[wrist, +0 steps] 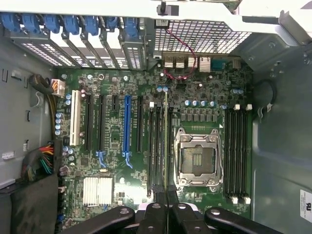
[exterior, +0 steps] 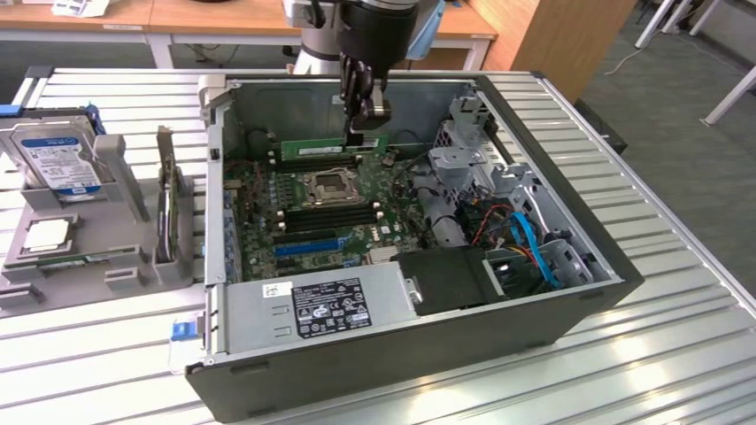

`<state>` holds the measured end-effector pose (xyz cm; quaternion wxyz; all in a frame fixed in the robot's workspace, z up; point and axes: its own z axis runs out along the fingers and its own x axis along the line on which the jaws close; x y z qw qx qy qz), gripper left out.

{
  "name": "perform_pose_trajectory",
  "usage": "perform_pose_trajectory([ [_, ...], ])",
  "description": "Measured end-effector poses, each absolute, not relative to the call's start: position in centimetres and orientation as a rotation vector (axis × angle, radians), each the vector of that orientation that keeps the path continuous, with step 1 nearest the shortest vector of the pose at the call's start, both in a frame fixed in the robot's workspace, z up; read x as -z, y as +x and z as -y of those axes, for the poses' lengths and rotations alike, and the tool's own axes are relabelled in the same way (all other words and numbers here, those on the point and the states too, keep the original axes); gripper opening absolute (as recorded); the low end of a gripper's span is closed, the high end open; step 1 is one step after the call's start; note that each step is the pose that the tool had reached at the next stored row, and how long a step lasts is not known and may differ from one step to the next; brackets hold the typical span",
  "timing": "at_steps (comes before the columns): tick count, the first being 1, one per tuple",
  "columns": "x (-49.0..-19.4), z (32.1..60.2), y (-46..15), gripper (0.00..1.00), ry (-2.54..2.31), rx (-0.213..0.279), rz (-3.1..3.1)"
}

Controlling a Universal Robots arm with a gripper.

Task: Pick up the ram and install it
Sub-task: 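Pick up the ram and move it above insertion slot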

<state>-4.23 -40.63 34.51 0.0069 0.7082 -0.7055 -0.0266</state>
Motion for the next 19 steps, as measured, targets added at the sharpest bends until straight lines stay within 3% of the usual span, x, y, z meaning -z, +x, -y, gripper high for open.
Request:
perform_pose_trajectory([
  [19,-34.49,40.64,-4.06,0.12,2.197,0.084,2.225],
])
